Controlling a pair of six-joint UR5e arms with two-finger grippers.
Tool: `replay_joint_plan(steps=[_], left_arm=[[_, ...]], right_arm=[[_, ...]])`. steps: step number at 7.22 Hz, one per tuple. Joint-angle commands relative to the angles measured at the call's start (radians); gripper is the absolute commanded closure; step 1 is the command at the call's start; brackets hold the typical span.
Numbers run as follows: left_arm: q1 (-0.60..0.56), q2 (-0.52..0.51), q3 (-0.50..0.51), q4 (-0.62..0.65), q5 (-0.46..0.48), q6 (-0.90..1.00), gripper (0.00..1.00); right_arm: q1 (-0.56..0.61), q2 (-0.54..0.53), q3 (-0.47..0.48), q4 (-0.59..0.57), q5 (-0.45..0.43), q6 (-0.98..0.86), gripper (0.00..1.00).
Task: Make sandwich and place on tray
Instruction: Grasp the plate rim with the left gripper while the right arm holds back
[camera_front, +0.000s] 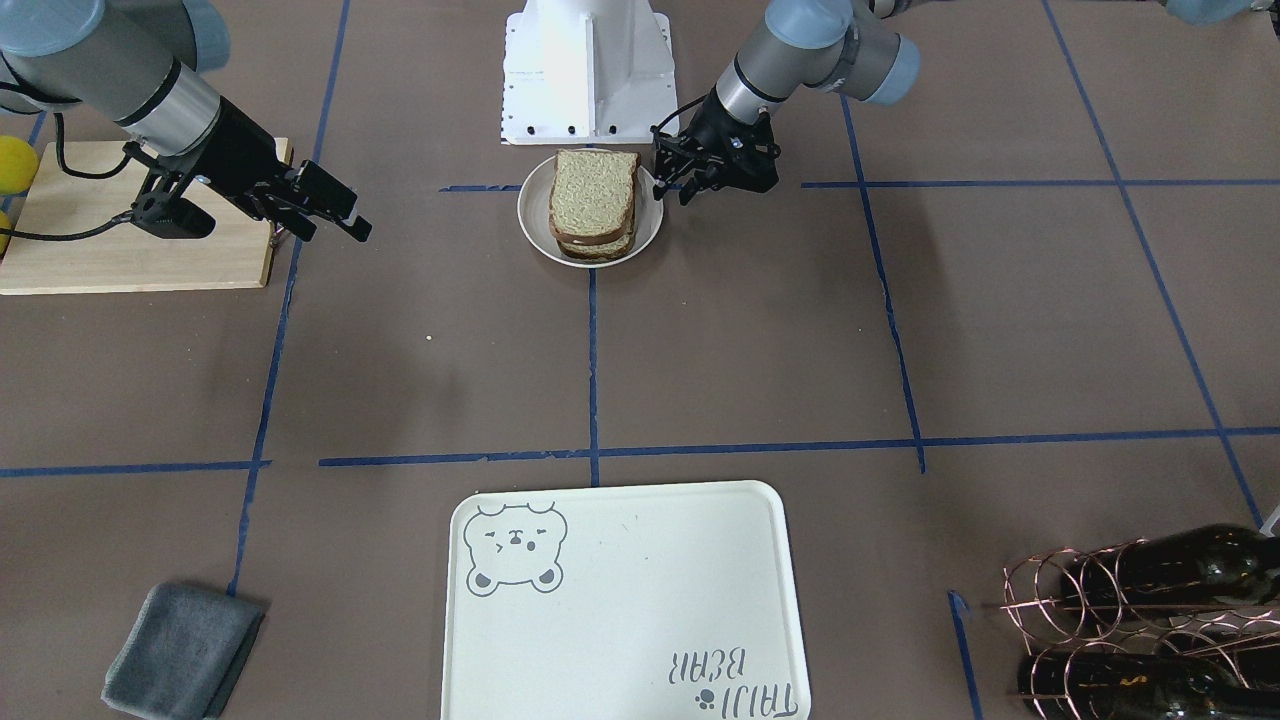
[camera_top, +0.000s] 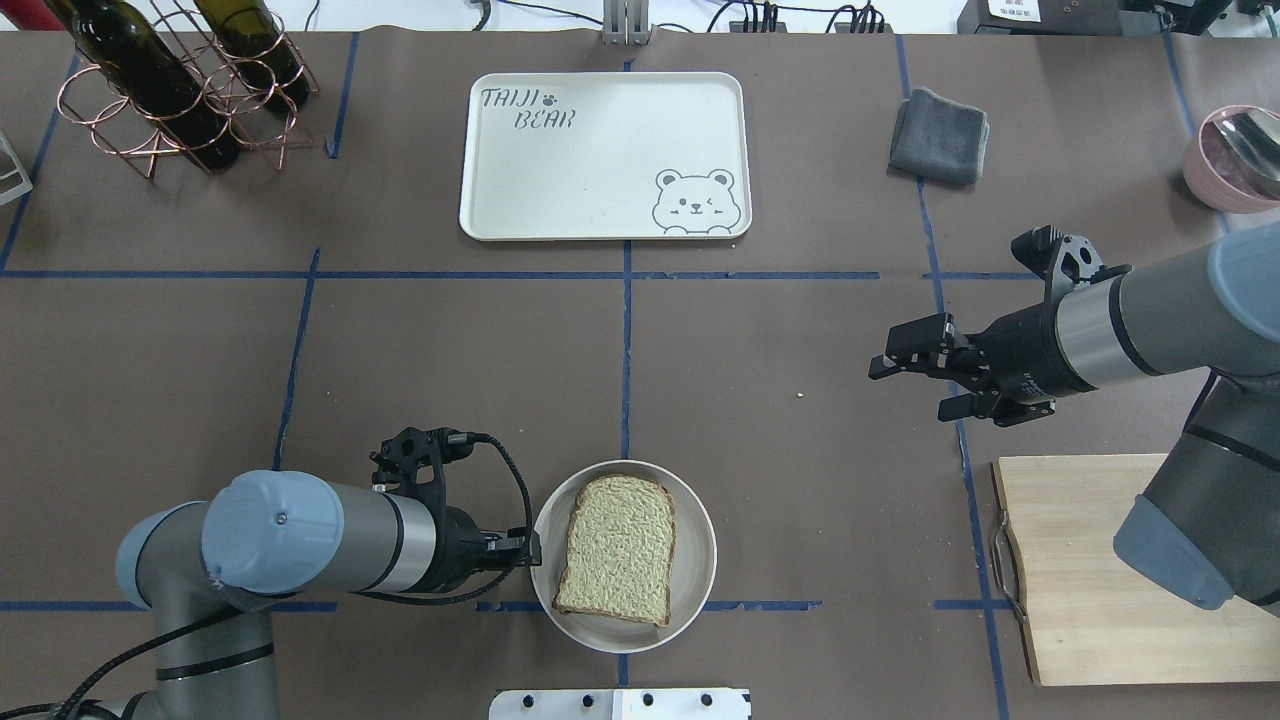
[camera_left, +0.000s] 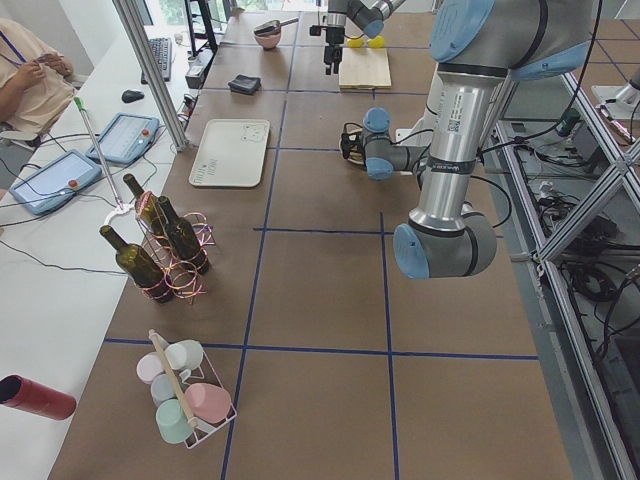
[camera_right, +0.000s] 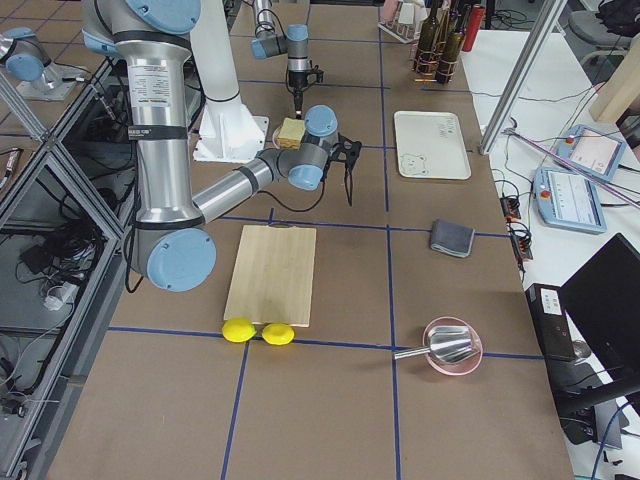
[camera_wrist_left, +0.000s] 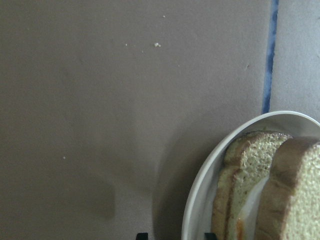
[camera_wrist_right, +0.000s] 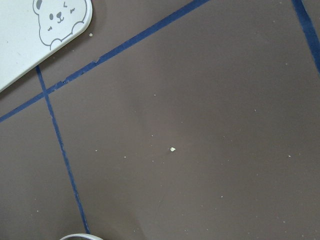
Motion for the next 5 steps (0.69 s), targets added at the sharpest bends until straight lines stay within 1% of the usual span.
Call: replay_joint_plan(steps=[1, 4, 5], left_arm=[[0.033, -0.015, 0.008, 0.003, 0.03, -0.001, 0.55], [0.044, -0.028, 0.04, 0.003, 0.031, -0.001, 0.59], [0.044, -0.03, 0.04, 0.003, 0.031, -0.001, 0.63]], right_arm=[[-0.001, 0.008, -0.001, 0.002, 0.0, 0.0, 0.0], [0.0, 0.008, -0.003, 0.002, 0.002, 0.0, 0.0], [-0.001, 0.008, -0.003, 0.003, 0.002, 0.0, 0.0]])
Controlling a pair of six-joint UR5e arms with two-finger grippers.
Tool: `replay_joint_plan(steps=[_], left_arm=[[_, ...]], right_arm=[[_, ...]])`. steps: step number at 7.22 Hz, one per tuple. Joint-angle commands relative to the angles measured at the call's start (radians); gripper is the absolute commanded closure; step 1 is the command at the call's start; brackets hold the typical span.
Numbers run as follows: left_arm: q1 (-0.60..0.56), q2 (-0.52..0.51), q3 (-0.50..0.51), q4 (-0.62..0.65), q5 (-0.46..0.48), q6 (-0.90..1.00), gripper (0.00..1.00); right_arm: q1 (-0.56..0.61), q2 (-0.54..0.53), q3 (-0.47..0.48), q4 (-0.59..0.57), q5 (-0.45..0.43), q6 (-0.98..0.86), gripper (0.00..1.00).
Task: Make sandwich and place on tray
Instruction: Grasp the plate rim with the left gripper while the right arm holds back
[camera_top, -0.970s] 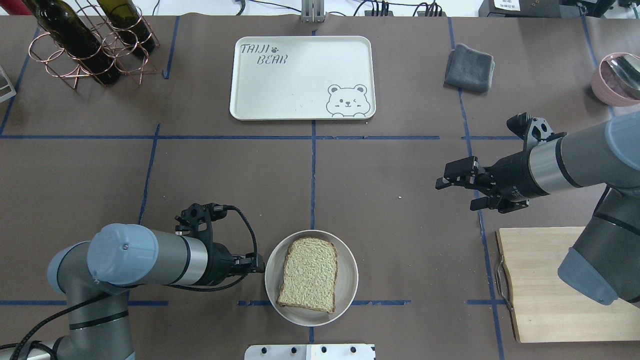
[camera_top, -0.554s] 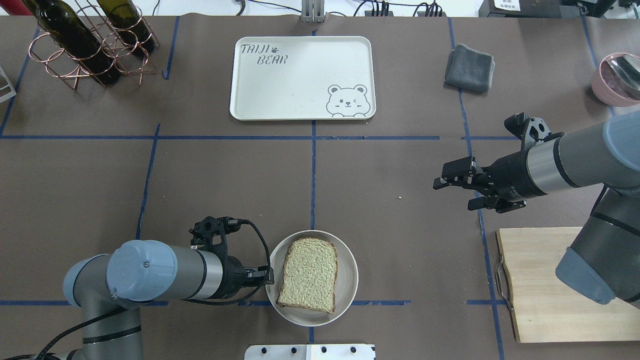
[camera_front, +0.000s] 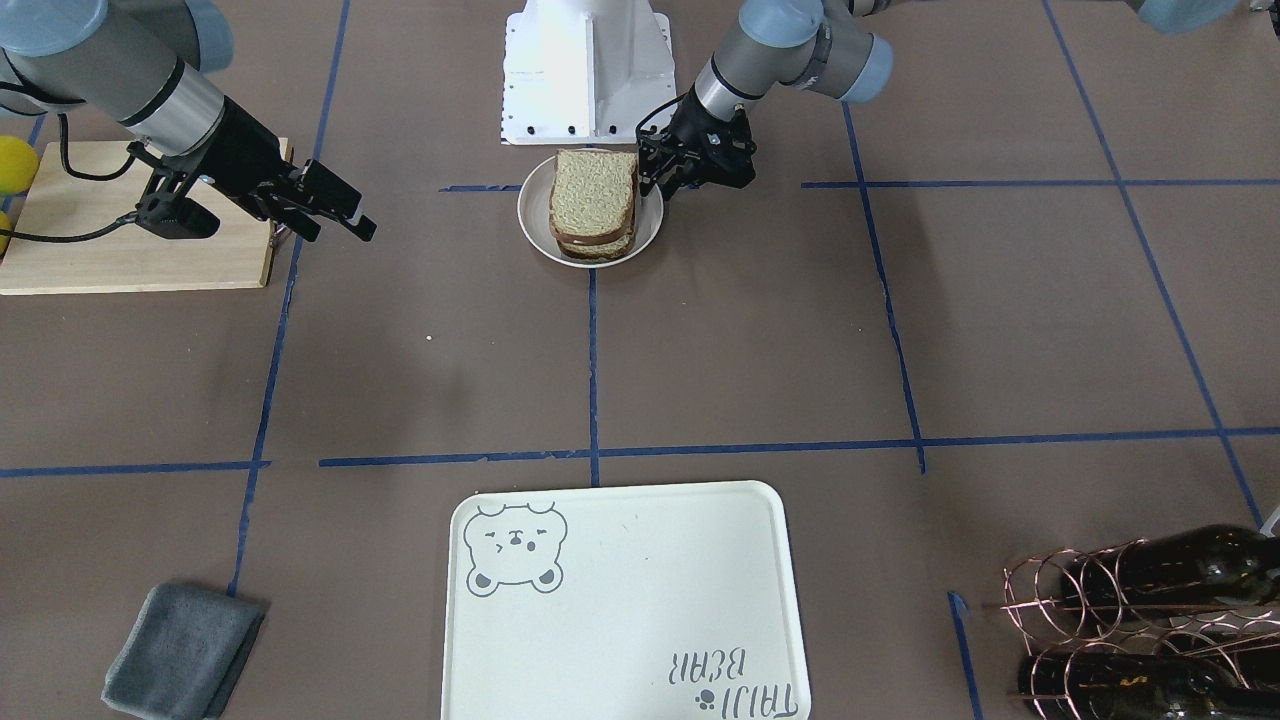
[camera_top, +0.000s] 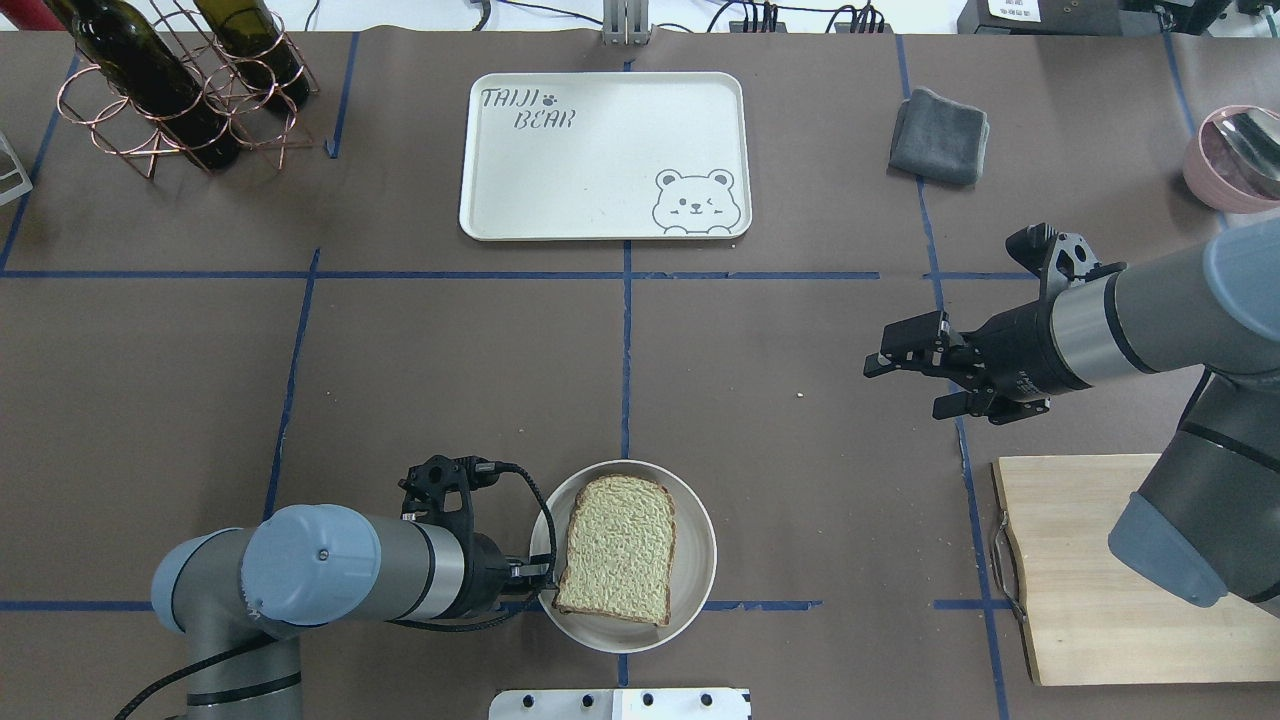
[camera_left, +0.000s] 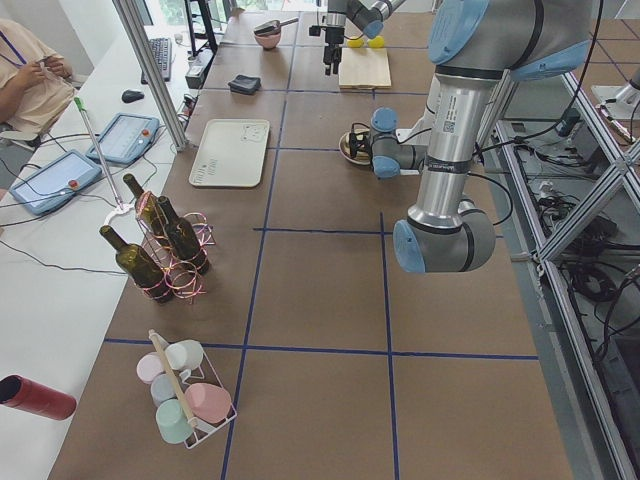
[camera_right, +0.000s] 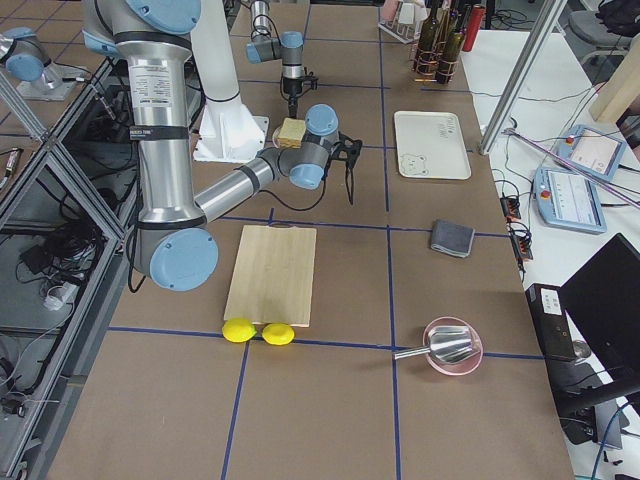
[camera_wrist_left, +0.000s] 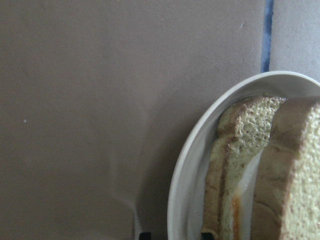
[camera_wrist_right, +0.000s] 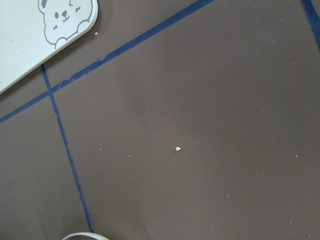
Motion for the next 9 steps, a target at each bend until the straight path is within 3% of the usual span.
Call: replay_joint_plan(steps=[1, 5, 7, 9], left_arm=[[0.001, -0.01, 0.008, 0.0, 0.0, 0.0, 0.69], [0.001, -0.019, 0.028, -0.002, 0.0, 0.0, 0.73], [-0.001, -0.018, 0.025, -0.002, 0.0, -0.002, 1.0], [-0.002, -0.018, 0.011, -0.002, -0.001, -0.005, 1.0]], right_arm=[[0.0, 0.001, 0.001, 0.001, 0.0, 0.0, 0.0], [0.0, 0.001, 0.003, 0.001, 0.002, 0.0, 0.0], [0.0, 0.001, 0.006, 0.001, 0.002, 0.0, 0.0], [0.002, 0.001, 0.007, 0.003, 0.002, 0.0, 0.0]])
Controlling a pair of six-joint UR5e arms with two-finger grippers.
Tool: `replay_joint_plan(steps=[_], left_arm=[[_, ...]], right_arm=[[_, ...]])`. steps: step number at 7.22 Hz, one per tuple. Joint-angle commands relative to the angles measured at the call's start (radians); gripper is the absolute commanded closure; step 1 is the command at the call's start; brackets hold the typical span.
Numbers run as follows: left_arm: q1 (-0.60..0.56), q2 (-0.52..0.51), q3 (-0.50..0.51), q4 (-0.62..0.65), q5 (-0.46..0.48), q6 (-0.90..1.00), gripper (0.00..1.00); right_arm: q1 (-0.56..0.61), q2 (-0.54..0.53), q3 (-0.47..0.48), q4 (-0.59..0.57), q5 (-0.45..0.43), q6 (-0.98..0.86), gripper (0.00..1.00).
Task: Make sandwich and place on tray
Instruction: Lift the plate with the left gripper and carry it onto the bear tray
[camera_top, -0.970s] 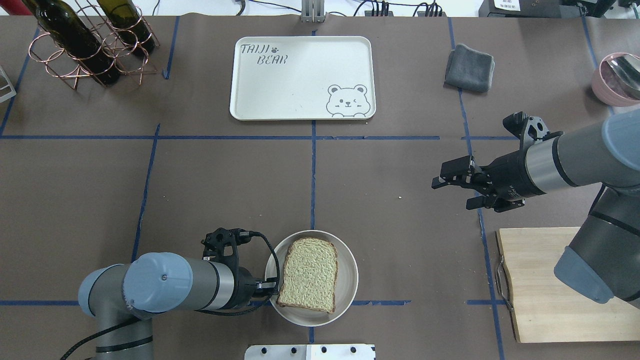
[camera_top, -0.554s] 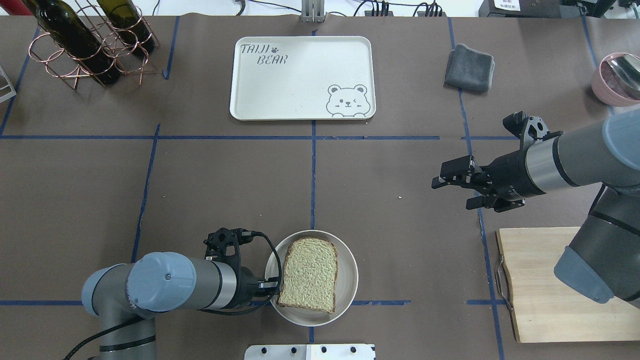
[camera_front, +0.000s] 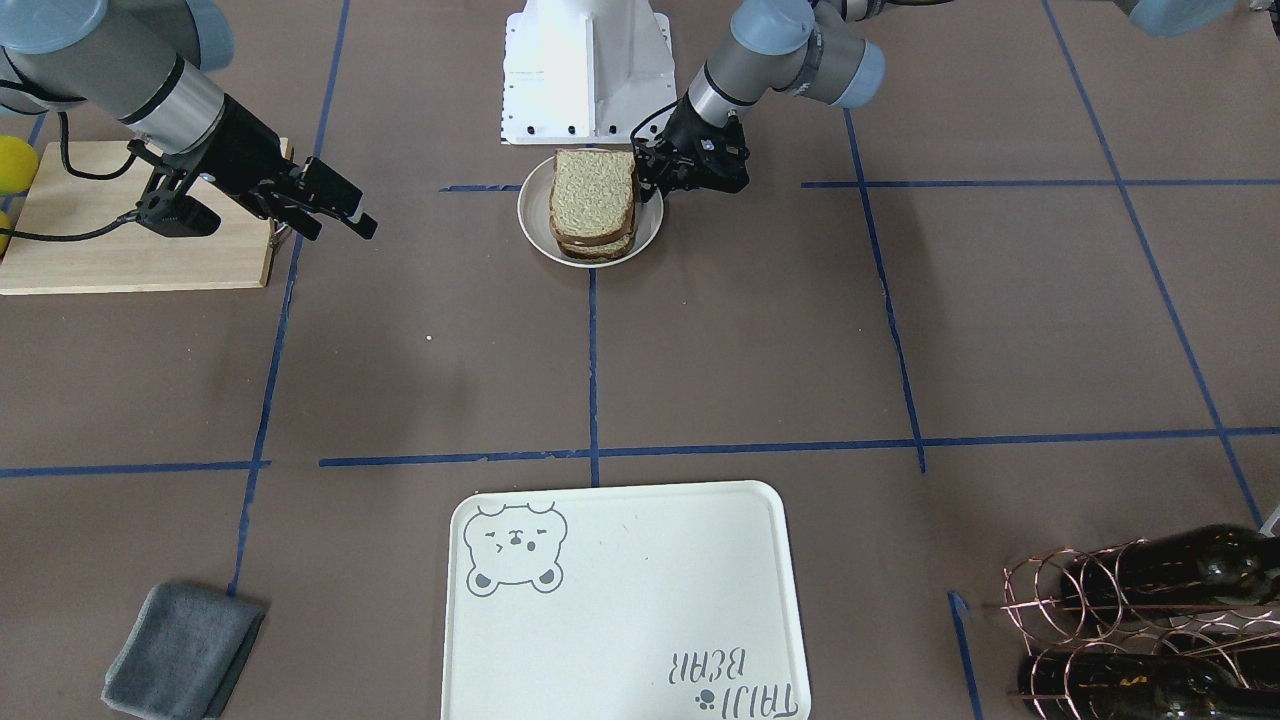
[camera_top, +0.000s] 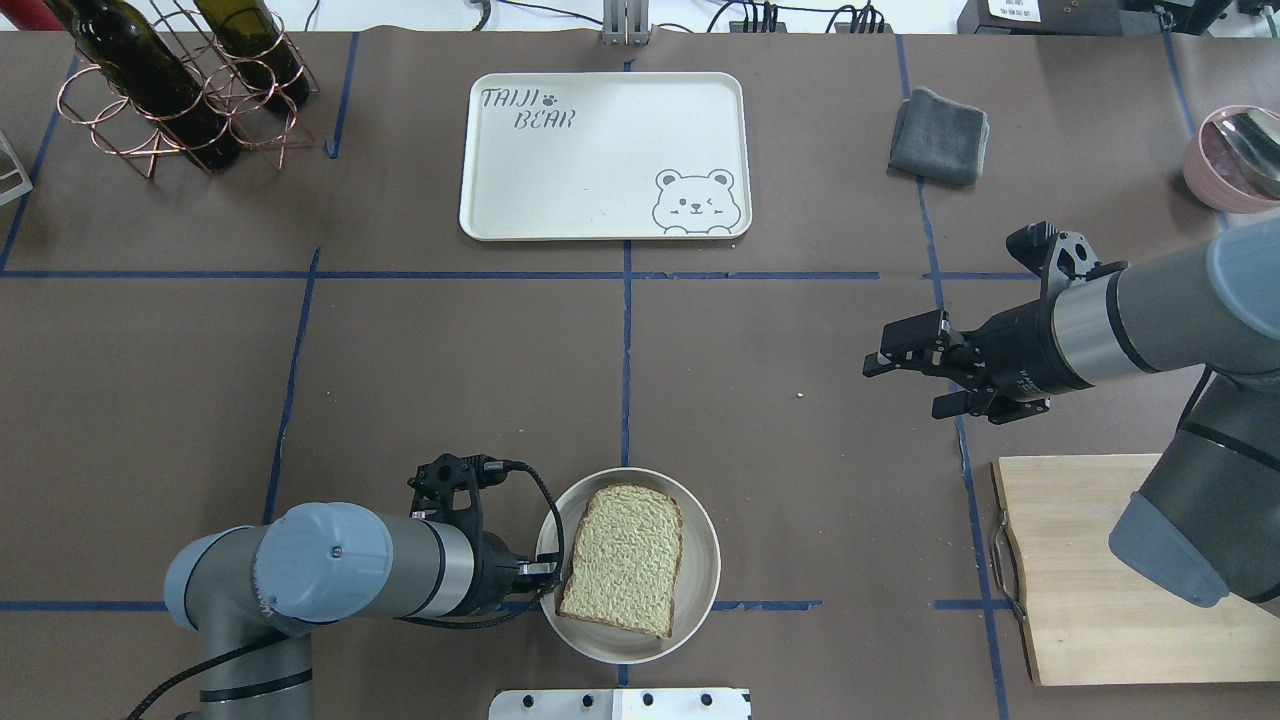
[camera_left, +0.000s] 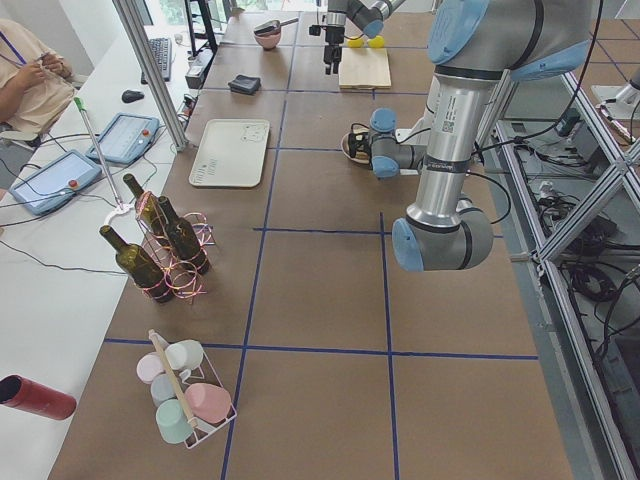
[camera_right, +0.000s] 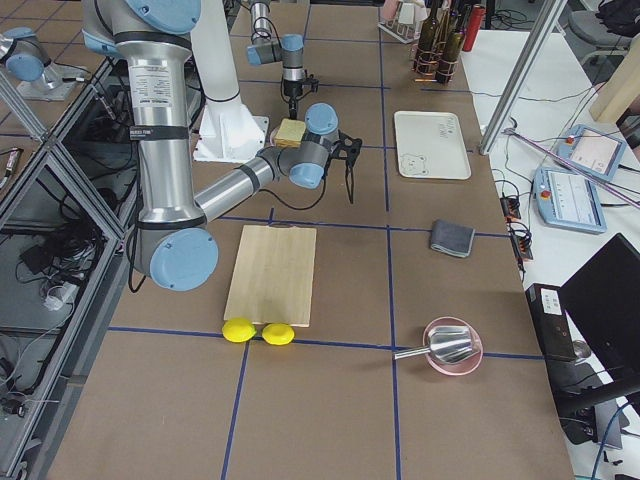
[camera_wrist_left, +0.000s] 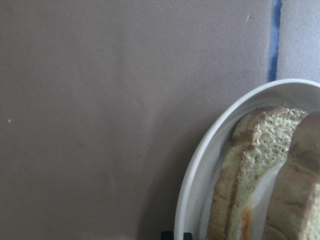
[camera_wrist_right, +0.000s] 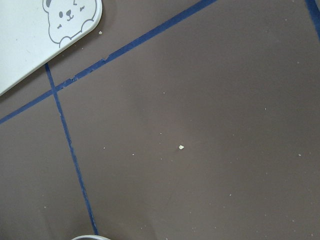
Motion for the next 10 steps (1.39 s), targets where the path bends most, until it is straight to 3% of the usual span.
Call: replay_joint_plan(steps=[1, 3, 6, 8, 10], left_arm=[[-0.005, 0.002, -0.02, -0.006, -0.004, -0.026, 1.0], [0.001, -0.029, -0.025, -0.012, -0.008, -0.175, 1.0], [-0.079, -0.115, -0.001, -0.014, -0.011, -0.354, 1.0], [-0.166, -0.235, 0.143, -0.012, -0.01, -0.419, 1.0], [-0.272, -0.383, 0.392, -0.093, -0.008, -0.488, 1.0]], right_arm=[[0.001, 0.0, 0.004, 0.001, 0.003, 0.0, 0.0], [0.002, -0.005, 0.006, 0.001, 0.018, 0.0, 0.0], [0.017, -0.017, 0.011, 0.003, 0.052, 0.0, 0.0], [0.056, -0.037, 0.023, 0.004, 0.095, 0.0, 0.0], [0.076, -0.054, 0.035, 0.006, 0.095, 0.0, 0.0]])
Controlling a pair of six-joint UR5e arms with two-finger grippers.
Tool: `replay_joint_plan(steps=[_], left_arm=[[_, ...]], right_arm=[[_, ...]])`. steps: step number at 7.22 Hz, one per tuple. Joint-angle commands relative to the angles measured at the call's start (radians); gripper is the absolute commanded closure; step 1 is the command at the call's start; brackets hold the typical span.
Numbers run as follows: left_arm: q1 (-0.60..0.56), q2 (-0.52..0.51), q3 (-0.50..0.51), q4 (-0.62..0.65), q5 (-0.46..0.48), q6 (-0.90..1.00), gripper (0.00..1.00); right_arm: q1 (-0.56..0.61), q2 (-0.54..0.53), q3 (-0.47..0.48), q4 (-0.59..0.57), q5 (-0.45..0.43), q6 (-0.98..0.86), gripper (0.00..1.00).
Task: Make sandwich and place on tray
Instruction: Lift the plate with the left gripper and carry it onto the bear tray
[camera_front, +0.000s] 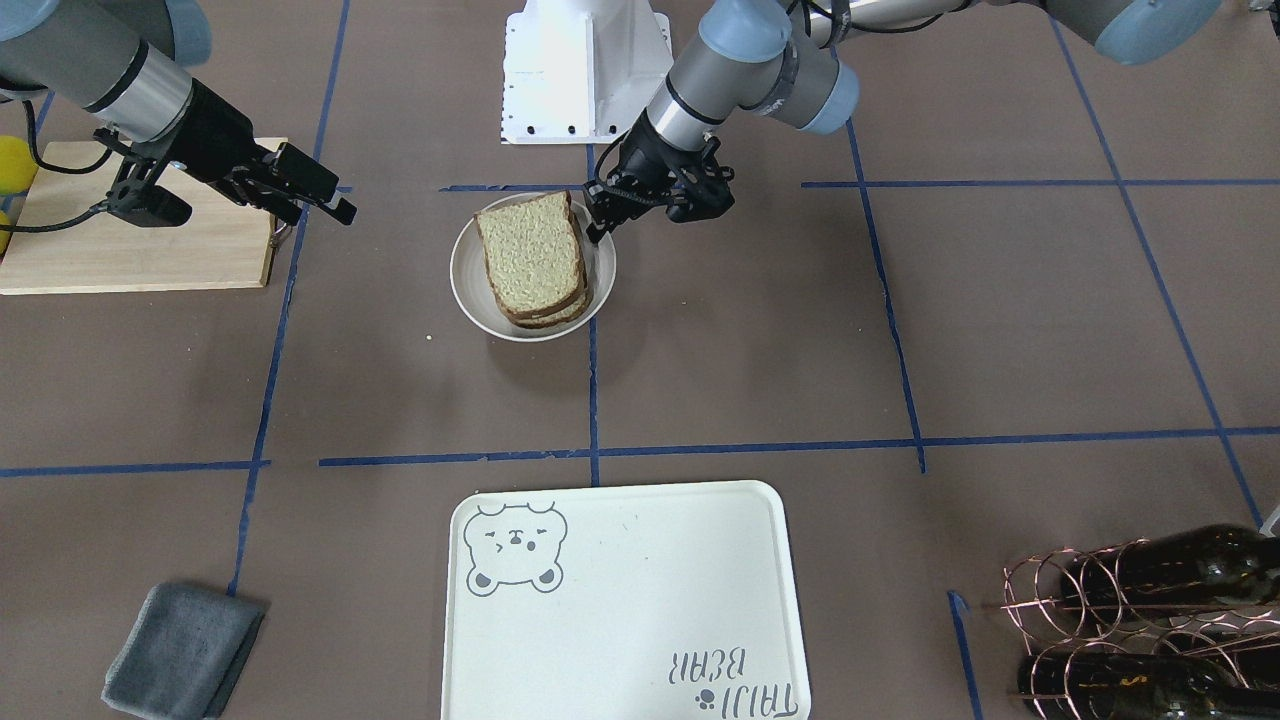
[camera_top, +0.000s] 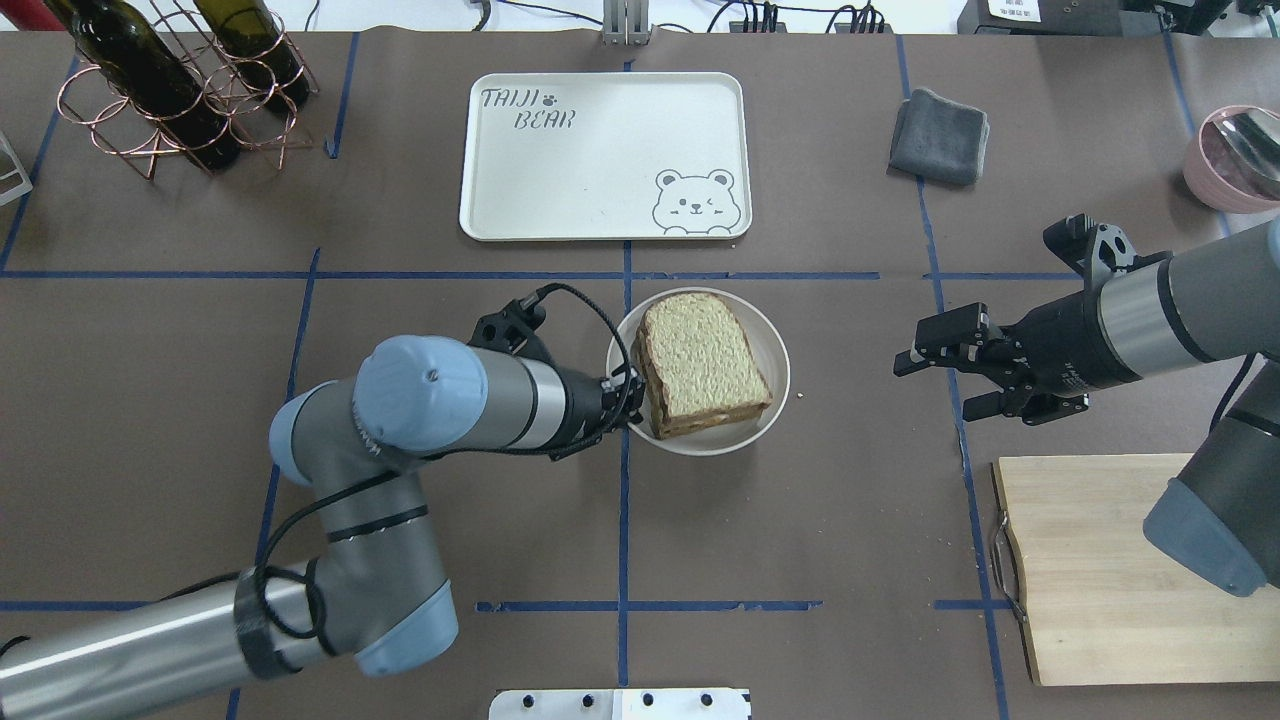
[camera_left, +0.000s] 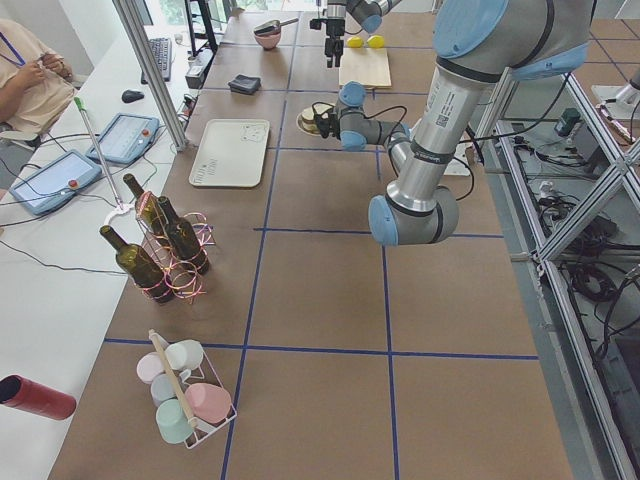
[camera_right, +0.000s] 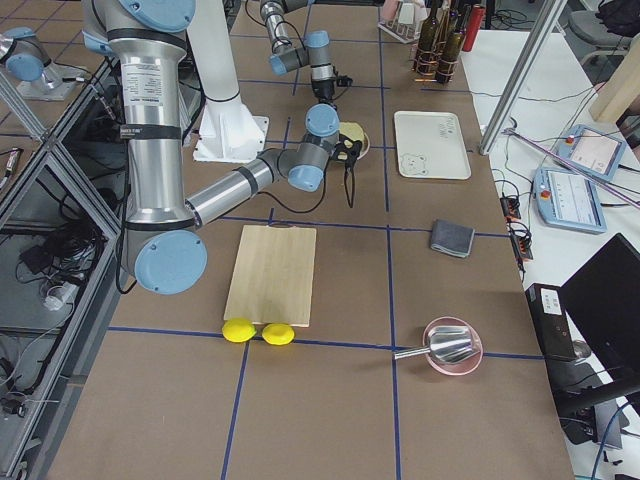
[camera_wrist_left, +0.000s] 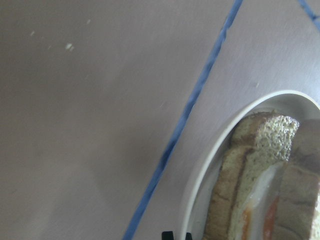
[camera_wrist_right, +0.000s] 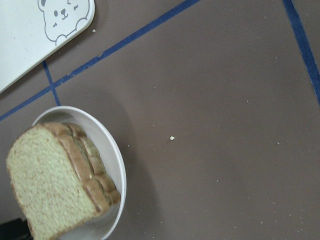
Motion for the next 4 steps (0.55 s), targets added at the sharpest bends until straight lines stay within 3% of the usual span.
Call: replay_joint_plan(steps=[1, 2, 4], left_arm=[[-0.115, -0.124, 0.301, -0.148, 0.006, -0.083, 1.0], [-0.17, -0.161, 0.421, -0.199, 0.016, -0.089, 1.0], [-0.229, -0.186, 0.512, -0.239, 0.036, -0.152, 1.0]], right_arm=[[0.047, -0.035, 0.012, 0.001, 0.003, 0.0, 0.0], [0.075, -0.036, 0.012, 0.003, 0.003, 0.0, 0.0], [0.098, -0.042, 0.019, 0.003, 0.001, 0.0, 0.0]])
